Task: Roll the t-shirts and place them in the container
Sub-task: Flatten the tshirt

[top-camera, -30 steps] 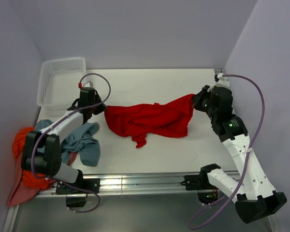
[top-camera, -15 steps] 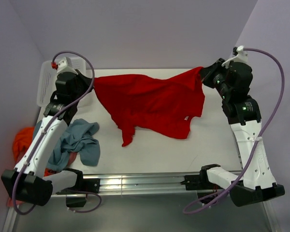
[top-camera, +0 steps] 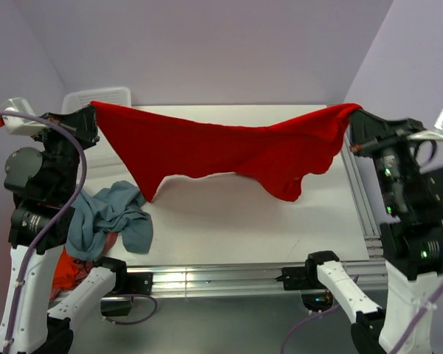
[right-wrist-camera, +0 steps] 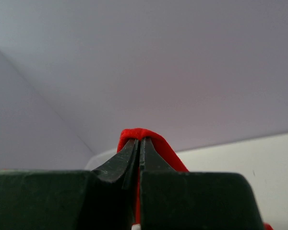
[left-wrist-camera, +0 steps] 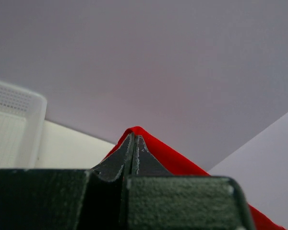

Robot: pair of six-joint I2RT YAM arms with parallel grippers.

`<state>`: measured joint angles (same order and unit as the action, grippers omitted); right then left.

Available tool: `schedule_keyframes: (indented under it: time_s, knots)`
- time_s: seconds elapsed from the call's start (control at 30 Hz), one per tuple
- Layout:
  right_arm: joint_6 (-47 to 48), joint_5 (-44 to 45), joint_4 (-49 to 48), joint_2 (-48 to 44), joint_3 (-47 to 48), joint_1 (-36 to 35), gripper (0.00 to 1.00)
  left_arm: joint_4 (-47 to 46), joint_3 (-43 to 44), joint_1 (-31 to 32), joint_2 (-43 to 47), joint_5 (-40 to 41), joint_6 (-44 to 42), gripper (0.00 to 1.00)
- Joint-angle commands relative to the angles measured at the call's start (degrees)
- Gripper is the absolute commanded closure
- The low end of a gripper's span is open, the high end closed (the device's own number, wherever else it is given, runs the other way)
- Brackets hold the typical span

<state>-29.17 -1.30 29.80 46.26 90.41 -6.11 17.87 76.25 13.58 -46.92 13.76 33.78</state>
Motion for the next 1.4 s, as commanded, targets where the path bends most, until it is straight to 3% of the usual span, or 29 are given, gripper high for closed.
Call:
schedule_keyframes:
  time_s: [0.0,0.3,0.8,1.07,1.17,1.37]
  knots:
    - [0.2,0.7,-7.4,-2.2,0.1,0.5,1.00,-2.0,1.4,0.1,-0.1,1.2,-2.1,1.00]
    - [1.5,-5.1,-9.7,0.4,7.1,0.4,1.00,-1.9,7.5,0.1,-2.2,1.8,0.0,1.00]
    - [5.2,-3.7,-19.3,-14.7,7.4,0.5,1.00,-3.2,19.0,0.1,5.1,-8.9,-5.1,1.00]
    - [6.0,-3.1,-6.7,-2.4,21.6,0.3,1.00,-1.5,20.5,0.1,-3.3,-7.2,-2.0,1.00]
    - [5.4,-3.4,-7.8,-0.9,17.7,0.3,1.00,-3.2,16.2,0.1,-6.0,-5.3,-1.8,1.00]
    - [3.3,-1.5,-17.4,-4.2,-0.3,0.3,1.00,-8.8,4.8,0.0,-8.4,-2.4,-1.4,1.00]
